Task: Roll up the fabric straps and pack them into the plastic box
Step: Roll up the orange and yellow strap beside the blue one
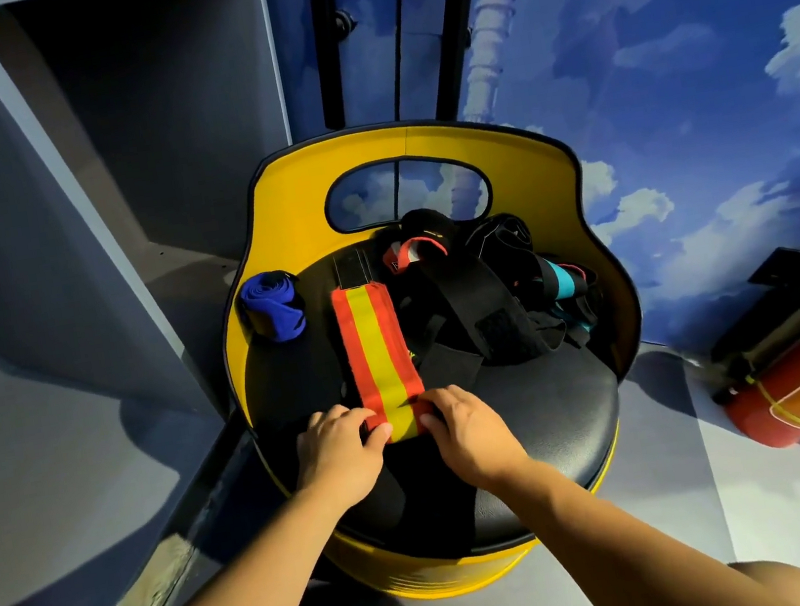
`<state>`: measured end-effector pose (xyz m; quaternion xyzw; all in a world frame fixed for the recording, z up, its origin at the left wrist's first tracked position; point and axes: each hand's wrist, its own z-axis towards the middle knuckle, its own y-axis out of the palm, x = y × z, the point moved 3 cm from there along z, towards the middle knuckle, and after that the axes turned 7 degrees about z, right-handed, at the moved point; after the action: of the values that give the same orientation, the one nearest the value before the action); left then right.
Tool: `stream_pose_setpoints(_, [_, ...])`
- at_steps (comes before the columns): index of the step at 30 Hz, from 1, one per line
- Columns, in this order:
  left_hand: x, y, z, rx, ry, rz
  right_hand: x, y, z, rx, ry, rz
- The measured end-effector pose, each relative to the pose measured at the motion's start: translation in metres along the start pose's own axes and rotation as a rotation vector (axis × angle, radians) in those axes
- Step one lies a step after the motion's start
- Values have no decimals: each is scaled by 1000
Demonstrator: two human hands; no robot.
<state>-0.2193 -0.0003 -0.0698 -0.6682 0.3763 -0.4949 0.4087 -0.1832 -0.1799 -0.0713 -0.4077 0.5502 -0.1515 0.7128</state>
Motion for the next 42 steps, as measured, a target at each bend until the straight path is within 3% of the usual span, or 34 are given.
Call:
stream_pose_setpoints(4, [-8,-2,11,19,-145,-308,-2,1,12,107,72,45])
stream_pose_setpoints(10, [-5,-5,18,86,-220,-359,-1,5,19,205,74,57])
stream_pose_setpoints(18, [-2,-1,5,10,-182,-353,0,1,7,28,41,108])
stream_pose_setpoints(24, [-4,-5,-4,44,-141,-360,-2,-5,4,27,43,72])
stream_pose_setpoints(31, [-17,-10,-17,-107,-128,-325,-8,-9,-6,-125,-31,51])
stream_pose_setpoints(42, [-14,-11,-1,0,-271,-489,-7,-4,5,-39,81,194])
